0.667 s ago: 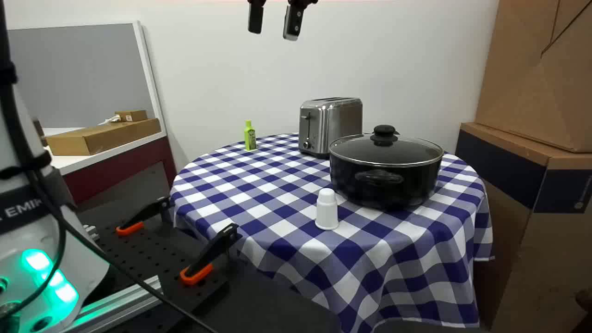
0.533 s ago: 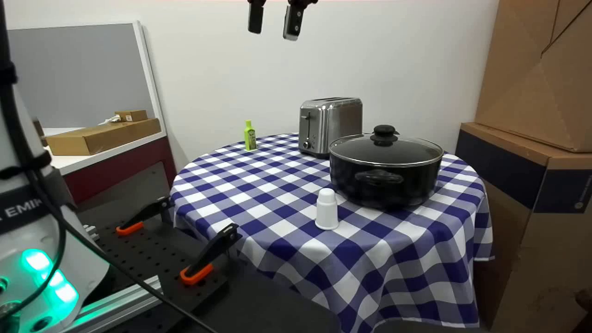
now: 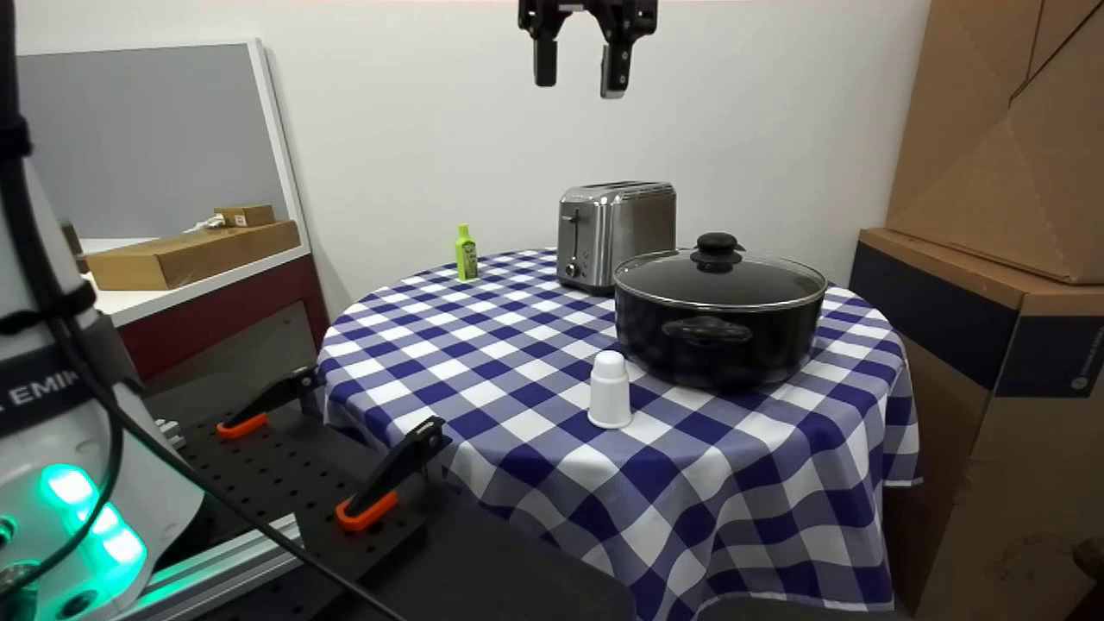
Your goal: Take the lid off of the pot
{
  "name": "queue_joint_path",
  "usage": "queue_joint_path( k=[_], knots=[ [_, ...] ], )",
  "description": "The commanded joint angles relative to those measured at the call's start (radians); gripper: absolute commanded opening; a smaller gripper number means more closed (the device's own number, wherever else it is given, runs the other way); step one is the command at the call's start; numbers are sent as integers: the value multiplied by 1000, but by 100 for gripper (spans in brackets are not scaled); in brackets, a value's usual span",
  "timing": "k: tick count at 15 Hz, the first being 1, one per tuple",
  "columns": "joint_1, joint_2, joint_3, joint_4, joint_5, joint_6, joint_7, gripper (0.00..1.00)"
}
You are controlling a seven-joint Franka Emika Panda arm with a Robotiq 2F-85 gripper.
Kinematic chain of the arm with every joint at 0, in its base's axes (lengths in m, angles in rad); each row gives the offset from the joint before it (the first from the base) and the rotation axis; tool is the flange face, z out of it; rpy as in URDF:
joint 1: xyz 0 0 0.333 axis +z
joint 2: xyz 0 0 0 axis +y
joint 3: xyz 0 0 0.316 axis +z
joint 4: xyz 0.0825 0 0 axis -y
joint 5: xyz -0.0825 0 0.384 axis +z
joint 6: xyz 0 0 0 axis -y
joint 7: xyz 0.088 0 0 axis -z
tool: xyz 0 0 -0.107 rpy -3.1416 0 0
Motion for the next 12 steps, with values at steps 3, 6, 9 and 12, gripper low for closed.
queue_joint_path(
  k=[3, 6, 9, 12],
  knots=[
    [32, 222, 10, 53, 117, 285, 0, 100],
    [41, 348, 33, 113, 132, 361, 9, 100],
    [31, 460, 64, 203, 115, 375, 33, 100],
    [20, 564, 86, 308, 98, 348, 67, 100]
  ],
)
